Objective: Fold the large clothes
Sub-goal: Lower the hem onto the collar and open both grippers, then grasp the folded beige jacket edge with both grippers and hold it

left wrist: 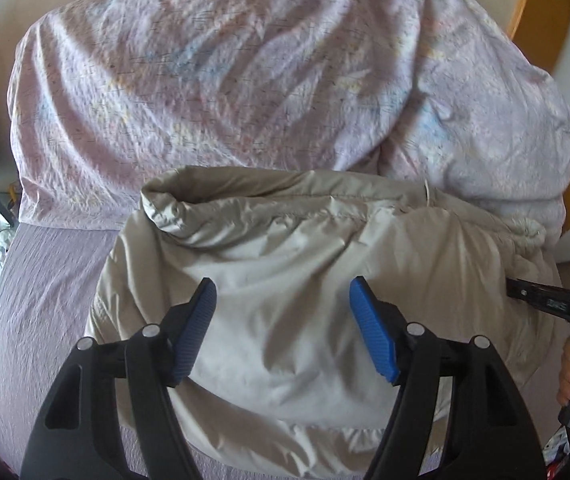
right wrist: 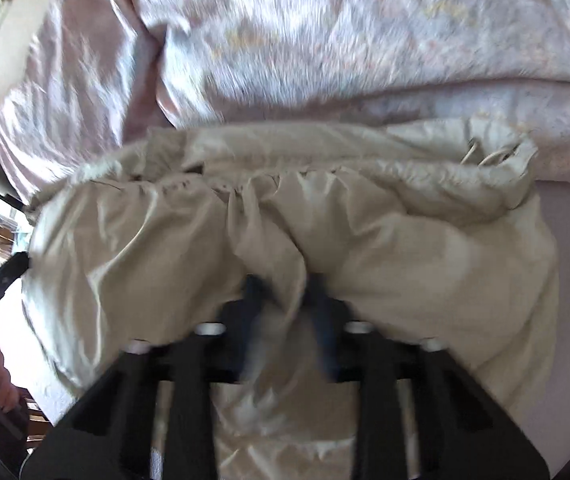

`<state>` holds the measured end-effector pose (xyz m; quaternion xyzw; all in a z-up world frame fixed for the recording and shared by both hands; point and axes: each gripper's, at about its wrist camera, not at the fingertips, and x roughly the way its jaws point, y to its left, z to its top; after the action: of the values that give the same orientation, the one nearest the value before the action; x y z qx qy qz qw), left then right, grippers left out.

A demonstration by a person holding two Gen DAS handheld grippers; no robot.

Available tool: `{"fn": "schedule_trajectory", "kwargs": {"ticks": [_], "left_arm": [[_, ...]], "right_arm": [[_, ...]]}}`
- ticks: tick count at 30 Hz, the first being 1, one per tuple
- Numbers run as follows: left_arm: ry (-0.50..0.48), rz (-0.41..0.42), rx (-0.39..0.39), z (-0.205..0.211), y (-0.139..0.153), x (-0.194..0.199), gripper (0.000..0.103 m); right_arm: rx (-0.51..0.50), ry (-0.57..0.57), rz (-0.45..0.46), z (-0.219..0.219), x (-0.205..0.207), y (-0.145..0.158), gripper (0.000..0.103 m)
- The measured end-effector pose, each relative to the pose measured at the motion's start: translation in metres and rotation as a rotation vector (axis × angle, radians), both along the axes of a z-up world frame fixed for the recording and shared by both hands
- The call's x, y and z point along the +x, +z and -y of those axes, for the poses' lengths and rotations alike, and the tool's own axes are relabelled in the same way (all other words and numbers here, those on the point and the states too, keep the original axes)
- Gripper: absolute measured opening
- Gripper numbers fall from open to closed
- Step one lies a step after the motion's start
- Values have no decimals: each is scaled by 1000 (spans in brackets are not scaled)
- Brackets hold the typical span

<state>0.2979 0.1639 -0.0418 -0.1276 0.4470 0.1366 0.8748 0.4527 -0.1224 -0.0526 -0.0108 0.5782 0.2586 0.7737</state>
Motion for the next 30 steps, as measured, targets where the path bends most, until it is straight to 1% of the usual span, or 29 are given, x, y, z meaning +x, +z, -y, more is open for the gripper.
{"fn": "schedule_trajectory", "kwargs": {"ticks": [2,5,12,14,17,23,26,28,30], "left_arm": [[-5,-2,7,1,-1,0,69],[-7,-1,8,-1,-2,1,69],[9,6,19,-7,-7,2,72],[12,13,28,-7,-7,1,73],[19,21,40,-7,-9,0,74],[33,38,37,-8,-11,1,74],[30,49,37,-7,-10,2,74],[24,60,38,-6,-10,1,74],[19,61,45,-5,-11,1,75]], "right_arm": [[-8,-17,19,-3,5,-2,4],[-17,-45,35,-6,12,-2,2],[-36,-95,56,-11,29,-6,2],[-39,-102,55,-22,34,-11,2],[-43,-105,55,-26,40,-15,2],[-50,-102,54,-45,47,-33,2],[-53,-102,49,-53,54,-40,2],[-54,-103,46,-61,61,-51,2],[-55,-105,43,-61,62,-54,2]]}}
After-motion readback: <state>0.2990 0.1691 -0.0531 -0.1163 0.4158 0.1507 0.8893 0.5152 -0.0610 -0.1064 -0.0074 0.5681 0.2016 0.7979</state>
